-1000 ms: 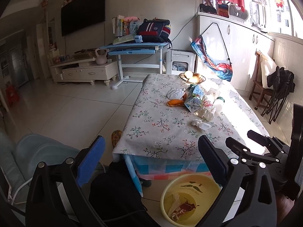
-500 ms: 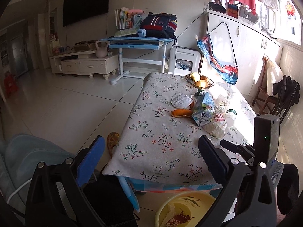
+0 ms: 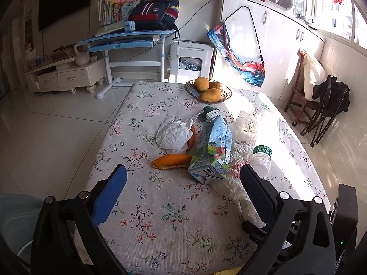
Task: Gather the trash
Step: 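Grasp a crumpled white tissue with the right tool while the left tool grasps the blue milk carton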
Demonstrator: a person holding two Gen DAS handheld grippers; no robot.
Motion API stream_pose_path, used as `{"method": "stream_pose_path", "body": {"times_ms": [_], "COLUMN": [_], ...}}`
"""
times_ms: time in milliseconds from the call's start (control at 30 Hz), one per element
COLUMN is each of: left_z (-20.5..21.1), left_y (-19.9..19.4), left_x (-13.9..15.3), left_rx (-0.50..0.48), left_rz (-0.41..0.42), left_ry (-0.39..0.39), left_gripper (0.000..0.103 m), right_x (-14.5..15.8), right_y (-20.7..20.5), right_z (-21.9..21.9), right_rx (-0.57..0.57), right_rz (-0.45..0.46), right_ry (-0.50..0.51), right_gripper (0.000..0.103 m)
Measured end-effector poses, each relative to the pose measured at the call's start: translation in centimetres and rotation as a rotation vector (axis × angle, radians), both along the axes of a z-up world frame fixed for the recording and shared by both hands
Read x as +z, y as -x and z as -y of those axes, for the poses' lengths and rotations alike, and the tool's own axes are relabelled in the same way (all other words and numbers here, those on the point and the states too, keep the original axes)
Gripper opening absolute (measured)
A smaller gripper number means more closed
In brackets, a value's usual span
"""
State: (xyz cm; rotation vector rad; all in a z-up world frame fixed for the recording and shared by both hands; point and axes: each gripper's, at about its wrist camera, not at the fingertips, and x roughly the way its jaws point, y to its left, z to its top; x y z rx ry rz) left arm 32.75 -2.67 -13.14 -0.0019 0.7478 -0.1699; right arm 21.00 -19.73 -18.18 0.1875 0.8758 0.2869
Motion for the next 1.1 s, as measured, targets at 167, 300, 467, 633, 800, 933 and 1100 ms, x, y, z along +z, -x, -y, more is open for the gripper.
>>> {"method": "stream_pose_path", "body": {"times_ms": [167,300,467,633,800,933,1100], "left_z": [3.5,5.0,4.6,4.7,5.1,4.9,3.9], "left_y": [-3.4,-5.6,-7.8,-9.5,-11.2,-11.2,-10.2], "left_x": [-2.2,-3.8,-4.9,-5.7,-6.5,-6.2,-4.5], "left_rx": [-0.073,-0.103,-0.106,-0.134,-0.133,-0.115,-0.084], "left_rz": [-0.038,-0.067,-0.130,-0.189,-0.230,-0.201,-0.152], "left_ry": [-0.094,-0.163,-0.143,-0.108,-0.085,-0.071,-0.029], "left_gripper": [0.096,0.096,0.088,0.067,0.044,0.038,0.034], "right_x": [-0.2,-0.1,-0.2,-0.3,-0.3,-0.3,-0.3], "right_y": [0.2,-0.2,-0.9,-1.3,-1.5,-1.9,-1.5], "right_z": [0.5,0.7,0.9,1.1,1.3,1.3,1.3], "right_rx": [-0.006,-0.003,0.002,0.007,0.012,0.017,0.018], "right_rz": [-0.001,0.000,-0.004,-0.010,-0.013,-0.012,-0.006], "right_ry": [-0.042,-0.068,-0.098,-0.119,-0.132,-0.131,-0.126], "right_gripper": [0.012,0.012,0.012,0.012,0.012,0.012,0.012]}}
